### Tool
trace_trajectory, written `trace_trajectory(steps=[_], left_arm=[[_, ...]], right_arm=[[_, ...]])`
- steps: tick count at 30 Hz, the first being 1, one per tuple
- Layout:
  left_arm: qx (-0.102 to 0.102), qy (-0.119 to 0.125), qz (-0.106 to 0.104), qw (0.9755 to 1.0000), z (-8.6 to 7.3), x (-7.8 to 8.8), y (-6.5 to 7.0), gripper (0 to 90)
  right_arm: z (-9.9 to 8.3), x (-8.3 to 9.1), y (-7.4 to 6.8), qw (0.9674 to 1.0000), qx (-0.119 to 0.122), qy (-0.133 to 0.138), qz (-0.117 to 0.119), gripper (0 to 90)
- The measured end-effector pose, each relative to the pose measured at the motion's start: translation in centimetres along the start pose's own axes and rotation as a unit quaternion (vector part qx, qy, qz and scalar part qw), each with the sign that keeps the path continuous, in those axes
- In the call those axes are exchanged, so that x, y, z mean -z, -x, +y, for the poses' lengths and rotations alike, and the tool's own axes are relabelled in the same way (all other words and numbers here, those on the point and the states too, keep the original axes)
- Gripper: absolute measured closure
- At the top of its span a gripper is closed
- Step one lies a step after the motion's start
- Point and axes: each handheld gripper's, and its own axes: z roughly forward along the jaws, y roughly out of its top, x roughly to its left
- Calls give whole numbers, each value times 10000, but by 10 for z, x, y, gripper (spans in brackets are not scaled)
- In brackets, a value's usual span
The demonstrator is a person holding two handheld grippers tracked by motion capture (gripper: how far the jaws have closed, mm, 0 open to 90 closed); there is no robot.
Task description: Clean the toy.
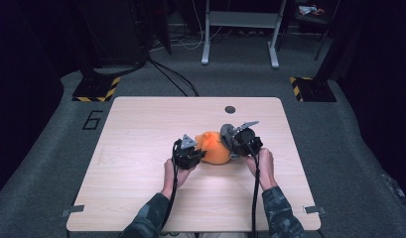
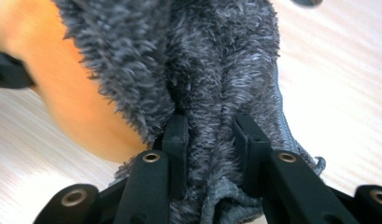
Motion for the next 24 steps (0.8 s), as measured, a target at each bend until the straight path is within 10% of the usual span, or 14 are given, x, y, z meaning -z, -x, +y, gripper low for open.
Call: trace_trajectory(steps=[15,24], left_arm=[[25,41,-15,10000,-3,0,-5,829],[-154,64,15,9999,0,1,-1,825]], right_arm=[[-25,-36,23,9964,-402,-746,13,693],[0,20,14,9996,-132,146,-209,693]])
